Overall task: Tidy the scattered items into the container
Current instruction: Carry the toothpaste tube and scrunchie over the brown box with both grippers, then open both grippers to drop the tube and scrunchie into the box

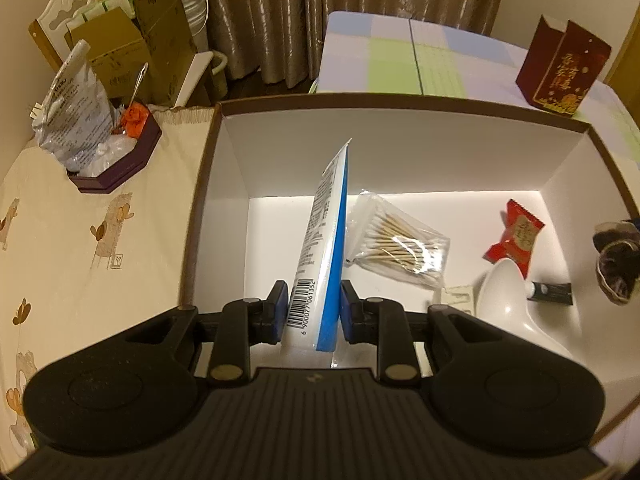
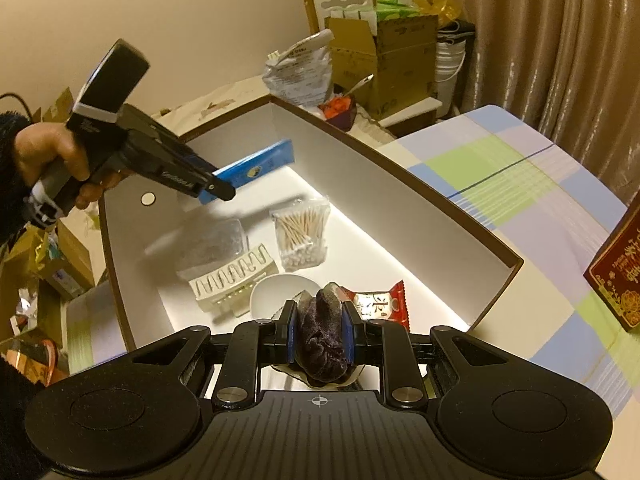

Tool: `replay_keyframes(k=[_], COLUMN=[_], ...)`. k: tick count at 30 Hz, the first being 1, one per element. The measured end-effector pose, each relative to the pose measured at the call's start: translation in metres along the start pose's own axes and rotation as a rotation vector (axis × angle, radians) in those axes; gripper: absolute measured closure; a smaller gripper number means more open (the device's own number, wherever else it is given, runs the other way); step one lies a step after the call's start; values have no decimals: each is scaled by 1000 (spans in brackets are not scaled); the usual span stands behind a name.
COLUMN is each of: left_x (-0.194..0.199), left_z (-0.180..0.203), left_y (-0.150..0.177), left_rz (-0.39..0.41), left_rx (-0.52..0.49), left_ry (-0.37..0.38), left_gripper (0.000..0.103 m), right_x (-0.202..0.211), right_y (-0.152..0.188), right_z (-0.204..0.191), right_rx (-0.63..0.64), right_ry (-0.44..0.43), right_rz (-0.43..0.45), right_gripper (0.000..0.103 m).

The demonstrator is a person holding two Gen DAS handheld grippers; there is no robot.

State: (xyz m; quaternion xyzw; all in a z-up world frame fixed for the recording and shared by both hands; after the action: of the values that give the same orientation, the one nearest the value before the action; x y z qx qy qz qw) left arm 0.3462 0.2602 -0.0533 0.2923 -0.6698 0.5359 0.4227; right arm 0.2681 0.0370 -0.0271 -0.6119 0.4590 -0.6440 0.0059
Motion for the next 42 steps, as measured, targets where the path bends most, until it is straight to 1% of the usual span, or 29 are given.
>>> replay_keyframes(k=[4,6,8,12,16,18,20,24,25,26,27,30,31,33,34,35,36,38,39,40,42], left_x=[-11,-13,-13,-5,6,12,17,25,26,27,29,33,35,39,41,43,46,51,54,57,63], left_z=[3,3,4,7,10,11,13,15,15,15,14,14,13,13,14,15,16,18,19,20,21], left_y=[-5,-8,-12,-15,-14,-13,-11,-5,-3,-2,0,5,6,9,11,12,14,18,19,21,24], left_rz=[-10,-2,8,31,50,57,63,70,70,70,70,70,72,74,73,72,73,75,77,80,83], left_rx=[-2,-8,-9,-28,-40,-47,-50,-62,-62,-60,-58,-49,-45,-40,-40,-40,-41,-46,-47,-46,-47], left_ry=[-18,-39,-42,-49,-42,-31,-23,-22,-20,-17,-15,-15,-14,-13,-14,-18,-23,-35,-39,-40,-37], left_gripper=[81,81,81,81,80,78,70,69,69,69,69,66,63,61,56,48,43,29,26,22,17], right_x=[-3,-3,-4,-5,-7,-8,-10,-13,-13,-12,-9,-3,-2,-1,0,2,3,7,9,12,19], right_y=[0,-1,-1,2,5,8,10,13,14,16,17,18,19,19,20,20,21,23,24,26,29], right_z=[1,1,0,-5,-10,-13,-14,-17,-18,-21,-24,-31,-32,-33,-34,-35,-35,-37,-38,-38,-40], right_rx=[11,22,37,76,112,130,138,147,154,169,193,223,222,220,218,214,211,203,195,188,180], right_ry=[-1,-5,-13,-19,-13,-9,-5,0,-5,3,8,-13,-7,7,16,22,24,32,37,44,51], right_rz=[-13,-20,-29,-53,-78,-84,-92,-117,-126,-119,-100,-86,-82,-81,-79,-79,-79,-74,-73,-68,-54], right_gripper=[78,78,78,78,78,78,78,77,48,16,12,12,12,12,12,12,12,10,6,0,0])
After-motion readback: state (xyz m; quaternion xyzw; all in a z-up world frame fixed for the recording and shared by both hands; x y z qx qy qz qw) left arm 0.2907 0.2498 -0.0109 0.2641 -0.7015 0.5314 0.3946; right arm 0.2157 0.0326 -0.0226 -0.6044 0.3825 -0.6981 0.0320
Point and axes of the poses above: each gripper's, at about its wrist camera, not at the fingertips, and x roughly against the way its jaws point, z to its right, y to its underside, the point moved 1 cm from there along -x, roughly the way its jaws point, and after that the axes turned 4 degrees about -x, right-handed, at the moved point
